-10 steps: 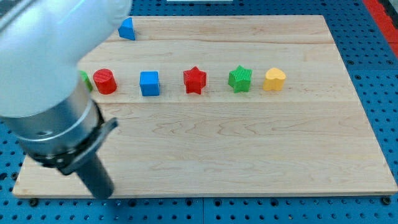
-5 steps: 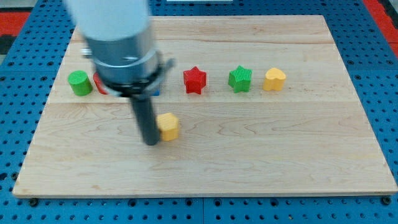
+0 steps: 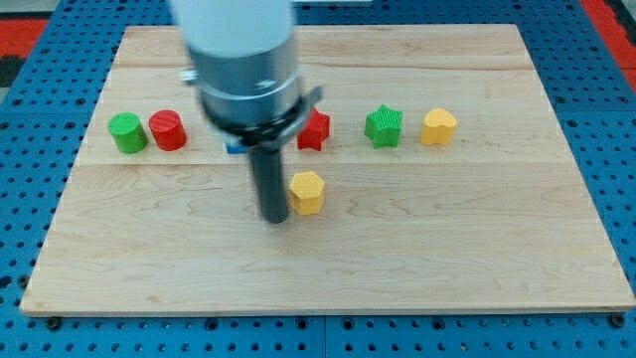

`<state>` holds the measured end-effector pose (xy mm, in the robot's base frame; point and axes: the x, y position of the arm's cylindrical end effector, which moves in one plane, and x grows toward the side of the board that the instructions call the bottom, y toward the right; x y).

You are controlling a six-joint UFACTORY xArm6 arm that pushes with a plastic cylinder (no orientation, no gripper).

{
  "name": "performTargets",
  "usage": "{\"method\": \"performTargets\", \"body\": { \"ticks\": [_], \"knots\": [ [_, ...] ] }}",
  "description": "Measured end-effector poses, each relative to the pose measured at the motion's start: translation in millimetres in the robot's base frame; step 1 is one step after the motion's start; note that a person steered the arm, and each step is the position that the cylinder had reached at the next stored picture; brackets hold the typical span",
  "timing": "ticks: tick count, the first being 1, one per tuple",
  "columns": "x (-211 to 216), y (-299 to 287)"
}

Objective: Put the yellow hexagon to the right of the yellow heart

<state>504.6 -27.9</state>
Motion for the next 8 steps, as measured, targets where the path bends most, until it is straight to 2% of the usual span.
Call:
{"method": "performTargets", "body": {
  "ticks": [1, 2, 3, 4, 5, 6, 7, 8],
  "knots": [
    [-26.0, 79.8],
    [-31.1, 102.9],
    [-31.7, 30.9],
    [-49.6, 26.0],
    [-72.5, 69.2],
    [-73.7, 122.7],
    [-50.6, 133.9],
    [-51.6, 169.3]
  ]
}}
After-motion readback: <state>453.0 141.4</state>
